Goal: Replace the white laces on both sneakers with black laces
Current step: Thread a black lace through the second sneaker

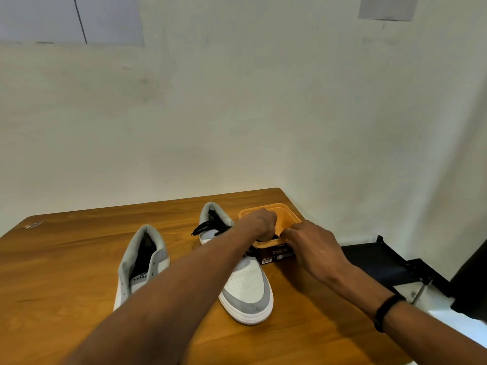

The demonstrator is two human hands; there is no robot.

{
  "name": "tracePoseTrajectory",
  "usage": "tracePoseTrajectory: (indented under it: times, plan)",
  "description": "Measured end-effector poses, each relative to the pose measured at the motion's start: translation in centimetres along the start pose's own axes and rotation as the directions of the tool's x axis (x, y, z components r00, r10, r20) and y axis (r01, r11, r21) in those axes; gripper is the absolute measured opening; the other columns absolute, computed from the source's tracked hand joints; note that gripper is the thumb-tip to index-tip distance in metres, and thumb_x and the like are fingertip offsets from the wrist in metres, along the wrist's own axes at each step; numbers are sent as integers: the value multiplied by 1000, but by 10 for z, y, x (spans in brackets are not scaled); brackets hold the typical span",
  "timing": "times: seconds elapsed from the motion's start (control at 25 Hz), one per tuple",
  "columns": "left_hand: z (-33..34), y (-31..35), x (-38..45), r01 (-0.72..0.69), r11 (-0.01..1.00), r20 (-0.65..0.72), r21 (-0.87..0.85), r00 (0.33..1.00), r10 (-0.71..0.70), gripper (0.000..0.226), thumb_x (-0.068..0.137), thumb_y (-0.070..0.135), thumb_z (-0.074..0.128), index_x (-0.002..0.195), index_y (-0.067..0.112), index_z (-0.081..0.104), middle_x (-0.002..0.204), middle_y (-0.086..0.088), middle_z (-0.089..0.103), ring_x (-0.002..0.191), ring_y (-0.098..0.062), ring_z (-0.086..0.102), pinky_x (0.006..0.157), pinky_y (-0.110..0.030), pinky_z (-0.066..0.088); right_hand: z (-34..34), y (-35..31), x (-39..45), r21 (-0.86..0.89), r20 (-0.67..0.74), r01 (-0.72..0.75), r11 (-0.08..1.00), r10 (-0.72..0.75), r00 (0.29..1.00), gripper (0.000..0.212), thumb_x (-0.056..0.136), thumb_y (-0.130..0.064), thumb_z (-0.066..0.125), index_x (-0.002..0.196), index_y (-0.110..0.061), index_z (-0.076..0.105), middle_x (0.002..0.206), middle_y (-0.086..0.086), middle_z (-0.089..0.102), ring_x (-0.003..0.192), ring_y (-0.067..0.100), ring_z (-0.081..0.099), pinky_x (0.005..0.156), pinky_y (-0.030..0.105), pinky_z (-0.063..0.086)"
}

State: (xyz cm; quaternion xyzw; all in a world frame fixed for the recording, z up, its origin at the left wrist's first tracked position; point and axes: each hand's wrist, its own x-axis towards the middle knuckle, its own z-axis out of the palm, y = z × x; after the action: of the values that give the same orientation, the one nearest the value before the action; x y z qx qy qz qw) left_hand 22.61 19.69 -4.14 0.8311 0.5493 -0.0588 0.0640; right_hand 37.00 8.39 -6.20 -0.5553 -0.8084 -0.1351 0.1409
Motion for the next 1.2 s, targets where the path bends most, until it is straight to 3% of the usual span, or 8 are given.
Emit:
tracePoseTrajectory:
  times: [0.16, 0.36, 0.52, 0.68, 0.8, 0.96, 1.08, 1.2]
  plan:
    - [-35, -34, -17, -3, 968, -363, -252, 927, -92, 22, 93, 10, 70, 115, 8, 70, 109, -14, 72, 85, -25, 66, 71, -33, 58, 19, -2, 15, -7, -17, -22, 1000, 22, 1000, 37, 93, -21, 79, 129, -24, 72, 119, 3, 74, 107, 27, 70, 89, 40, 62]
    - [-76, -103, -64, -56, 891, -515, -450, 832, -208, 28, 93, 18, 72, 118, 7, 72, 117, -15, 71, 94, -29, 69, 69, -26, 51, 39, -12, 67, -16, -37, -110, 994, 109, 993, 43, 95, -3, 62, 136, -16, 65, 141, 16, 56, 129, 36, 50, 96, 44, 56]
    - [-64, -139, -106, -32, 859, -522, -512, 806, -281, 27, 93, 21, 75, 118, 8, 72, 109, -11, 71, 73, -16, 63, 46, -10, 44, 56, -19, 117, -44, 40, -178, 983, 180, 983, 42, 101, -7, 51, 141, -16, 54, 138, 17, 44, 127, 37, 45, 95, 42, 50]
    - [-27, -149, -131, 36, 817, -428, -575, 839, -337, 27, 93, 20, 76, 116, 7, 72, 103, -9, 71, 65, -3, 58, 45, -7, 44, 61, -19, 160, -84, 168, -202, 976, 213, 963, 31, 104, -18, 51, 135, -14, 52, 143, 18, 43, 124, 38, 48, 94, 43, 51]
    - [-8, -147, -135, 69, 785, -375, -615, 850, -368, 24, 95, 21, 75, 115, 10, 70, 95, -5, 69, 66, -3, 58, 45, -8, 44, 58, -17, 172, -33, 273, -237, 971, 237, 933, 42, 102, -34, 55, 140, -18, 48, 146, 18, 43, 124, 40, 49, 103, 46, 48]
    - [-2, -149, -140, 48, 759, -396, -649, 831, -391, 25, 95, 20, 75, 116, 9, 69, 95, -3, 67, 67, -3, 58, 47, -7, 45, 38, -42, 147, 268, 219, -254, 929, 198, 955, 59, 107, -48, 47, 157, -20, 36, 145, 19, 51, 128, 37, 53, 107, 48, 44]
    - [-1, -150, -153, 43, 735, -420, -677, 798, -433, 22, 94, 19, 75, 113, 8, 70, 95, -5, 69, 66, -2, 58, 47, -7, 45, 9, -84, 111, 615, 129, -133, 777, 67, 989, 65, 104, -67, 39, 158, -30, 39, 157, 6, 45, 137, 24, 51, 112, 44, 45]
    - [6, -149, -169, 21, 674, -431, -738, 754, -496, 22, 94, 15, 74, 114, 6, 70, 100, -9, 72, 69, -4, 62, 47, -9, 47, -9, -120, 86, 590, 199, -55, 805, -79, 977, 78, 95, -71, 55, 161, -37, 31, 167, 0, 29, 150, 24, 35, 118, 46, 37]
